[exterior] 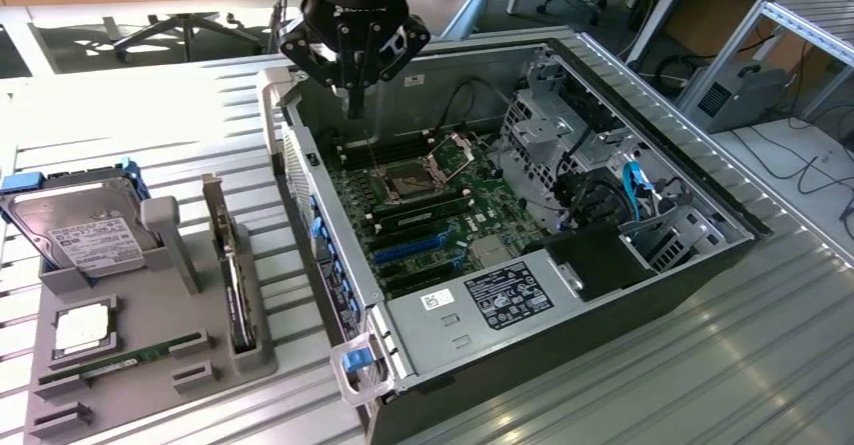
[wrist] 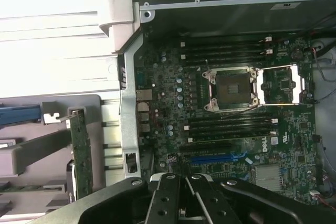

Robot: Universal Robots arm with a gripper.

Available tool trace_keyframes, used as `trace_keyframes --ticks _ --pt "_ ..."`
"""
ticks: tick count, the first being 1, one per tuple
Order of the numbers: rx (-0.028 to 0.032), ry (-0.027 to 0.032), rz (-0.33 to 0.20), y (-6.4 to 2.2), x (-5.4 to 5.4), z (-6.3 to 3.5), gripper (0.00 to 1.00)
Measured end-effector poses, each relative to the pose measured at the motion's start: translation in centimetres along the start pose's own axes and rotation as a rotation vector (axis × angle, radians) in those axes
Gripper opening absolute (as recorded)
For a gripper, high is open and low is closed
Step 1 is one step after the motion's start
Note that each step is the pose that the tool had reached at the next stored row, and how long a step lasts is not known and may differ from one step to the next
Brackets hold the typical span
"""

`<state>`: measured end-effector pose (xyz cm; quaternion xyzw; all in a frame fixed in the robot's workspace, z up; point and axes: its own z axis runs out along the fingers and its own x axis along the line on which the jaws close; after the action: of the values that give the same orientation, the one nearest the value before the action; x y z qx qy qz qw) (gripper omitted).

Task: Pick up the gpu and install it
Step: 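Reach for the gpu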

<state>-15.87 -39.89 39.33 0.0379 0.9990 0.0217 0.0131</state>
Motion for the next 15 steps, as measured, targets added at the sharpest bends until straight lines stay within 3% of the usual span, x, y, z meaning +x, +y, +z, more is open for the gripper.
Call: trace_keyframes --ticks 15 --pt "0.0000 0.0000 0.000 -0.05 0.72 -0.02 0.11"
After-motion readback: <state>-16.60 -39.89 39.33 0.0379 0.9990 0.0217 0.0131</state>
